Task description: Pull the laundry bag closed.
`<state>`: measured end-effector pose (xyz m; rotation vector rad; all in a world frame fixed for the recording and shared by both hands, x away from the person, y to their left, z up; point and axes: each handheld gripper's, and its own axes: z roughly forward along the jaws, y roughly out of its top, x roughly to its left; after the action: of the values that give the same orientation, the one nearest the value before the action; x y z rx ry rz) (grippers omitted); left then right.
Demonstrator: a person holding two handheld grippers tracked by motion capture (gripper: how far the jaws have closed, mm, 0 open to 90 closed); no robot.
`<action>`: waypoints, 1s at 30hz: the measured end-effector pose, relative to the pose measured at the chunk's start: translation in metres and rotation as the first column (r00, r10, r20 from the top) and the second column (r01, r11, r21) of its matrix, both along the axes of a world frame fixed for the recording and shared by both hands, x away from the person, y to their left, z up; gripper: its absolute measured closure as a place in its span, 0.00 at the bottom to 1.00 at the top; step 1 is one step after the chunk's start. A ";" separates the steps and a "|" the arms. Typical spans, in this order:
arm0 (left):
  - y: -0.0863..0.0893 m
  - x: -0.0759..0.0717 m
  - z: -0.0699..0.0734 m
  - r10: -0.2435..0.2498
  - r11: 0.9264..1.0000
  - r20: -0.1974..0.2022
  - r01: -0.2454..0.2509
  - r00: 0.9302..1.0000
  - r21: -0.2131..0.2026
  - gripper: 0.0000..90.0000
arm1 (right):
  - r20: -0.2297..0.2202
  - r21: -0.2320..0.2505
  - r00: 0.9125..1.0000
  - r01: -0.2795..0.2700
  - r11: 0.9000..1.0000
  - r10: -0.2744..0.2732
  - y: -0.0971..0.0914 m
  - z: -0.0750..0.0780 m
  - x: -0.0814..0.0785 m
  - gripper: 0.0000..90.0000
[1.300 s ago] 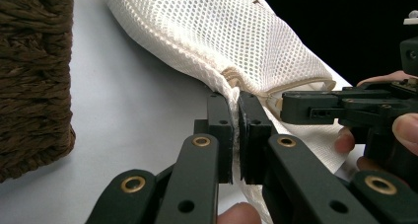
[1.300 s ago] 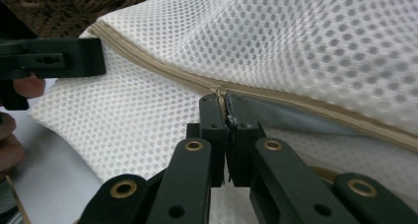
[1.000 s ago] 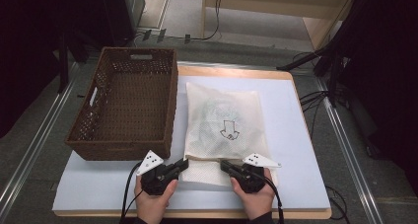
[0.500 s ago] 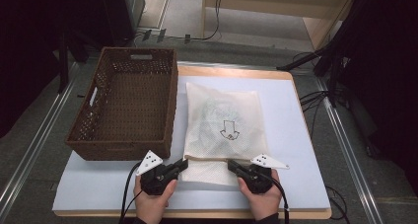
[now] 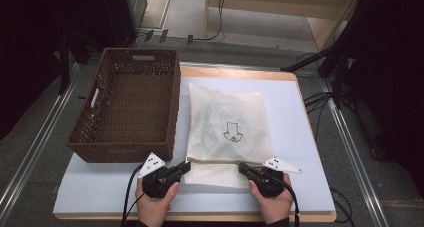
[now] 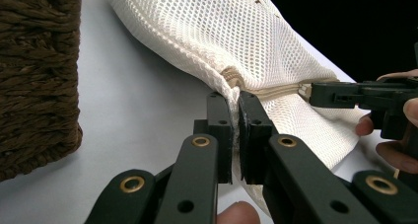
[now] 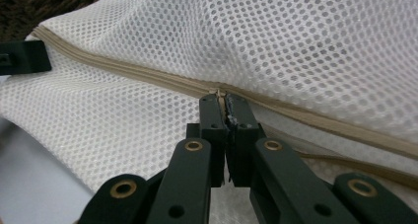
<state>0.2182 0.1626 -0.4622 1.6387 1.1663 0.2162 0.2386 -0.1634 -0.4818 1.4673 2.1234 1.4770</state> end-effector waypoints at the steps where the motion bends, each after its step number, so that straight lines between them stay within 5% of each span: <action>1: 0.000 0.000 0.000 -0.001 1.000 -0.002 0.001 1.000 -0.001 0.96 | -0.005 -0.004 1.000 0.007 1.000 -0.007 -0.001 0.000 0.000 0.98; 30: 0.002 -0.001 0.001 0.001 1.000 0.005 -0.001 1.000 0.003 0.96 | -0.008 -0.028 0.996 0.087 0.996 -0.087 -0.046 -0.003 -0.005 0.98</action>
<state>0.2172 0.1647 -0.4612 1.6394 1.1634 0.2225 0.2336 -0.2089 -0.4849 1.5389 2.0487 1.4080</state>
